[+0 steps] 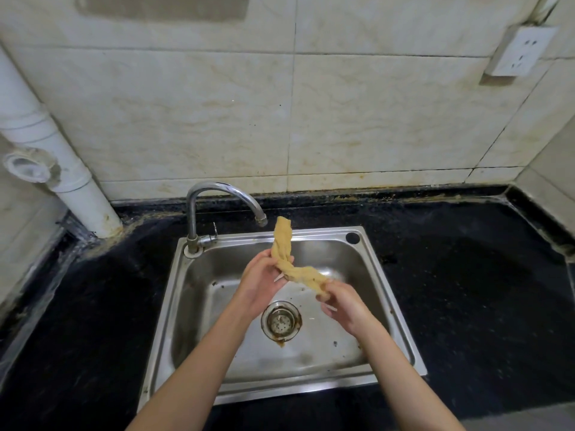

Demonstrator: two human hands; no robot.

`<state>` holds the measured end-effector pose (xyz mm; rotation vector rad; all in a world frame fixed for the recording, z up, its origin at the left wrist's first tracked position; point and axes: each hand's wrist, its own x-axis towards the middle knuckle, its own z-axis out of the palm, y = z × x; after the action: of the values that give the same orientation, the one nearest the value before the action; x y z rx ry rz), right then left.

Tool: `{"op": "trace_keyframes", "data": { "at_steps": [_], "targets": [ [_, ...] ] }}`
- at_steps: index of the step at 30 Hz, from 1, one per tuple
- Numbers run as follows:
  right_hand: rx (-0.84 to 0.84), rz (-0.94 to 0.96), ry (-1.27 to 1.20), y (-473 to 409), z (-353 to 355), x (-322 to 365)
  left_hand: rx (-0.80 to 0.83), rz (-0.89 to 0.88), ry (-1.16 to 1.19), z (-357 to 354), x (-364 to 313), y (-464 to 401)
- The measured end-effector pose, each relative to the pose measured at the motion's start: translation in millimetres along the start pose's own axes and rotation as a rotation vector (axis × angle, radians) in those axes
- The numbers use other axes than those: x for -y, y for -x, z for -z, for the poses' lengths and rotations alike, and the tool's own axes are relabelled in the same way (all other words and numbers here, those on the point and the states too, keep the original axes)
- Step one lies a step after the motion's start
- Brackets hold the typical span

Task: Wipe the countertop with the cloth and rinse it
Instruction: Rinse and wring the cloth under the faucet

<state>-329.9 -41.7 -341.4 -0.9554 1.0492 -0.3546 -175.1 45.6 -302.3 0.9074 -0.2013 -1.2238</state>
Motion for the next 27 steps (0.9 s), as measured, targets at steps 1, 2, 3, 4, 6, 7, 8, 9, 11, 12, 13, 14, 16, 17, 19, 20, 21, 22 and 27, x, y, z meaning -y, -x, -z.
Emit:
{"op": "trace_keyframes", "data": {
  "at_steps": [1, 2, 3, 4, 6, 7, 8, 9, 11, 12, 13, 14, 16, 17, 19, 20, 21, 22, 27],
  "targets": [
    [0.005, -0.017, 0.15, 0.6, -1.3, -3.5, -0.007, -0.01, -0.003, -1.4, 0.5, 0.0],
    [-0.001, 0.004, 0.269, 1.8, -3.4, -6.2, -0.024, -0.023, -0.028, -2.0, 1.5, -0.2],
    [-0.018, 0.061, 0.323, 2.4, -5.2, -7.5, -0.048, -0.043, -0.08, -2.5, 2.7, -0.3],
    [-0.027, 0.14, 0.318, 3.7, -7.0, -6.2, -0.069, -0.07, -0.167, -1.9, 4.3, -0.7],
    [0.021, 0.282, 0.256, 10.6, -13.2, 3.4, -0.08, -0.141, -0.415, 0.2, 7.2, -0.4],
    [0.078, 0.322, 0.228, 14.7, -16.9, 10.1, -0.071, -0.185, -0.54, 1.4, 8.4, -0.1],
    [0.138, 0.344, 0.221, 17.6, -21.0, 15.9, -0.053, -0.234, -0.648, 2.6, 9.8, -0.3],
    [0.179, 0.363, 0.226, 20.4, -25.4, 20.9, -0.027, -0.281, -0.734, 3.2, 10.5, -0.1],
    [0.143, 0.411, 0.223, 21.1, -33.0, 27.8, 0.016, -0.344, -0.868, 4.1, 11.0, 0.2],
    [0.087, 0.438, 0.194, 19.1, -34.9, 29.7, 0.026, -0.362, -0.916, 4.8, 11.0, 0.0],
    [0.032, 0.46, 0.169, 17.0, -35.9, 31.4, 0.028, -0.374, -0.945, 5.8, 11.1, -0.7],
    [-0.007, 0.48, 0.167, 15.2, -36.4, 32.6, 0.012, -0.38, -0.966, 7.3, 11.2, -1.9],
    [-0.054, 0.52, 0.241, 12.2, -36.9, 33.2, -0.057, -0.362, -0.994, 8.5, 11.3, -4.6],
    [-0.078, 0.553, 0.312, 11.7, -37.1, 33.1, -0.105, -0.343, -1.008, 9.1, 11.8, -6.6],
    [-0.126, 0.655, 0.466, 12.0, -37.4, 34.4, -0.198, -0.31, -1.037, 11.0, 12.4, -8.8],
    [-0.136, 0.704, 0.51, 13.1, -36.6, 37.2, -0.231, -0.286, -1.022, 12.3, 12.3, -8.8],
    [-0.135, 0.742, 0.528, 15.0, -35.7, 41.0, -0.233, -0.256, -0.966, 13.2, 11.8, -7.4],
    [-0.13, 0.773, 0.54, 16.2, -34.4, 45.0, -0.203, -0.221, -0.889, 13.4, 10.8, -5.2],
    [-0.041, 0.744, 0.63, 17.7, -34.2, 51.6, 0.005, -0.145, -0.628, 2.7, 6.1, 2.2]
  ]
}}
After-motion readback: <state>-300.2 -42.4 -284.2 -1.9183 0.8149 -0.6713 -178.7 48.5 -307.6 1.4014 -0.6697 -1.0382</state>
